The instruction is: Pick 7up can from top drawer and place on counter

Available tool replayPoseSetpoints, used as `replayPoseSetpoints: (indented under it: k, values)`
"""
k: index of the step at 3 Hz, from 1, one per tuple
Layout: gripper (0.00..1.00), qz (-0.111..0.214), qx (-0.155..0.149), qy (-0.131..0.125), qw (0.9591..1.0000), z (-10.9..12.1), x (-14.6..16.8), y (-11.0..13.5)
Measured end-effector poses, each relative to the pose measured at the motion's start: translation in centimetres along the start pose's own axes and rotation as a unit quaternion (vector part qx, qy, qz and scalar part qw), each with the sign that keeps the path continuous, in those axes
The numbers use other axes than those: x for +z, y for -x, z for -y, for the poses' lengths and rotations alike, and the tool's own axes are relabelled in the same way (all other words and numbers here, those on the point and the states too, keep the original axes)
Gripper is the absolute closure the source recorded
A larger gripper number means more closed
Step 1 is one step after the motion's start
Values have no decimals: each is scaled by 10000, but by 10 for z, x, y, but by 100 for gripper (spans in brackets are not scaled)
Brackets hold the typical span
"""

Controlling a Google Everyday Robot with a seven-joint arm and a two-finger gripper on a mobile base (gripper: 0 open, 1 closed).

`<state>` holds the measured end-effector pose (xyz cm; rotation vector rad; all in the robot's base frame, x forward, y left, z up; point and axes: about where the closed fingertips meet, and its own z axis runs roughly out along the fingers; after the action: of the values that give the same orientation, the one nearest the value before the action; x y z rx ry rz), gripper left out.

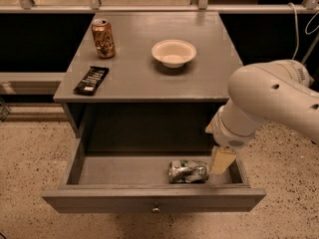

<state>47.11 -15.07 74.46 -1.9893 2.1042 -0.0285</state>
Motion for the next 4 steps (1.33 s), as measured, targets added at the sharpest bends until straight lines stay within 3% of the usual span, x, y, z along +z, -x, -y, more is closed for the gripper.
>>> replayPoseSetpoints:
  k: [1,4]
  values:
    - [22,27,-64,211,9998,-4,36,2]
    - [28,52,-62,439,9990,-2,82,5]
